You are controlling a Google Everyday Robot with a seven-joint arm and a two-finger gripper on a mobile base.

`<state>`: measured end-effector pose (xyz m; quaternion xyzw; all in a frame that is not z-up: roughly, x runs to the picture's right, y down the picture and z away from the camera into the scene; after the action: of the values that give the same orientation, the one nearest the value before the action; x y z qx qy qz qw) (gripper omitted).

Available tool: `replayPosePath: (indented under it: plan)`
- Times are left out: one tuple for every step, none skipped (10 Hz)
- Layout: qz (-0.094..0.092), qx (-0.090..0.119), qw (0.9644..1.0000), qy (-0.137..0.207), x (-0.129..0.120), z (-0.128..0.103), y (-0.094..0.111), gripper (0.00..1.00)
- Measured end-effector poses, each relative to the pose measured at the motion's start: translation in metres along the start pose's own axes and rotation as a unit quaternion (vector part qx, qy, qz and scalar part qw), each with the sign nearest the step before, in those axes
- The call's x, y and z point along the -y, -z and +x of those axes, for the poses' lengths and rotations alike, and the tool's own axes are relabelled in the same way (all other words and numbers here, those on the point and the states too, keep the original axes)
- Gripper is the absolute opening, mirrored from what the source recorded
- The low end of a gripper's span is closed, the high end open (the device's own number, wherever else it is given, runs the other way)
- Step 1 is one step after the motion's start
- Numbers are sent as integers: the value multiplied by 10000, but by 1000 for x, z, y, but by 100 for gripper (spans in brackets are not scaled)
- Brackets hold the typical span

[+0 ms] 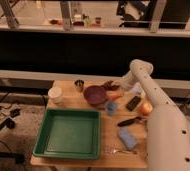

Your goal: Place pepper in table surface

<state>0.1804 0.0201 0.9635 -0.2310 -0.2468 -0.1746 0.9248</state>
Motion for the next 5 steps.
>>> replayPosePath:
  plan:
    - [-33,8,10000,-15,-2,1,-2,80]
    - [-60,13,10000,-22,-3,2,-2,80]
    - [-87,11,10000,-31,-4,3,-3,80]
    - [-124,21,9999,-37,-5,4,-4,80]
    - [-161,32,9999,-38,-6,4,-6,78]
